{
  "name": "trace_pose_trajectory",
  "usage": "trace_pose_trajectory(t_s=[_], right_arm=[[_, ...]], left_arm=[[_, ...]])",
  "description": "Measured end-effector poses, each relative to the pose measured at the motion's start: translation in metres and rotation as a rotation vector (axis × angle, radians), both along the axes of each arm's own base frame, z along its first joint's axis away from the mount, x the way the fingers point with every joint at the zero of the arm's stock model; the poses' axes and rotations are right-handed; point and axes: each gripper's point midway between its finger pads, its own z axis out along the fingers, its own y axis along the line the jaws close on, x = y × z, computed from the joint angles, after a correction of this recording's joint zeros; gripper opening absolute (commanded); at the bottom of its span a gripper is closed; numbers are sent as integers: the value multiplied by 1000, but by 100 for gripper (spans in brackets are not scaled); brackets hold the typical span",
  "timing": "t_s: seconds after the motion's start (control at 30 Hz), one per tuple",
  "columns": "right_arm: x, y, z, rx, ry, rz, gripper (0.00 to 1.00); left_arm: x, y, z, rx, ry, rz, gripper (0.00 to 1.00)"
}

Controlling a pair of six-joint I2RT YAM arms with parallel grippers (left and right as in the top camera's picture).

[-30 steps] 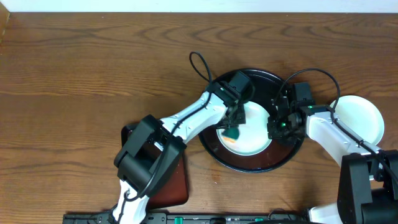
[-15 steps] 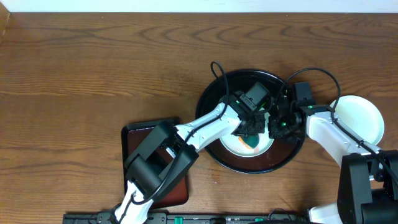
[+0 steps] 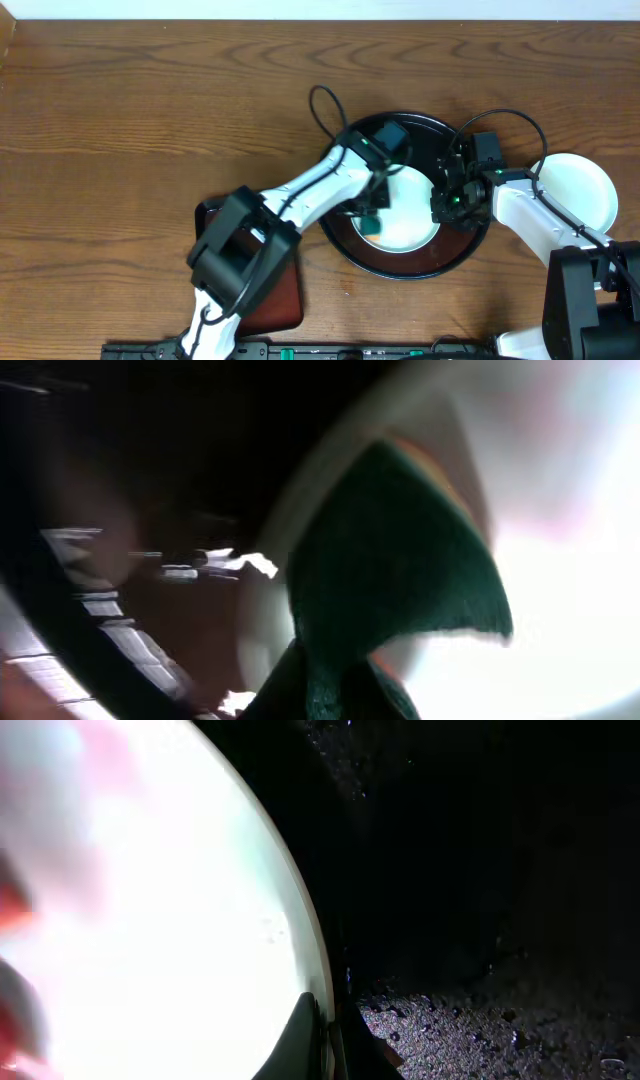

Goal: Clean dirty plates on tray and stack at the side

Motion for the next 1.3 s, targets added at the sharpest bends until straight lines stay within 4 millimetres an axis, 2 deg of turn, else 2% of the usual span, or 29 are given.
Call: trace_pose_trajectory(t_s=[0.17, 0.3, 0.37, 0.53, 0.6, 0.67, 0.77, 0.9, 1.07, 1.17, 1.3], right_arm=[[-2, 3, 0, 16, 7, 3, 1], [-2, 3, 0, 16, 6, 6, 1], [-2, 3, 0, 16, 8, 6, 1], [-5, 2, 5, 7, 6, 8, 1], [-7, 1, 13, -4, -6, 13, 1], [-4, 3, 30, -4, -63, 26, 1], [1, 5, 64, -31, -187, 52, 1], [1, 8, 99, -84, -316, 84, 1], [-4, 1, 129, -194, -434, 92, 1], [-7, -5, 141, -276, -484, 92, 1], [-11, -7, 154, -375, -543, 124, 1]], left_arm=[[8, 12, 21, 13, -63, 6, 8], [10, 35, 59, 31, -139, 23, 8], [10, 45, 87, 16, -189, 34, 8], [-6, 85, 148, -1, -263, 73, 8], [-12, 108, 163, 18, -275, 106, 8], [-17, 130, 170, 40, -274, 150, 8], [-28, 158, 164, 85, -243, 201, 8], [-47, 181, 131, 153, -150, 230, 8], [-65, 191, 85, 200, -78, 228, 8], [-70, 194, 70, 210, -62, 226, 8], [-73, 196, 63, 213, -57, 226, 8]])
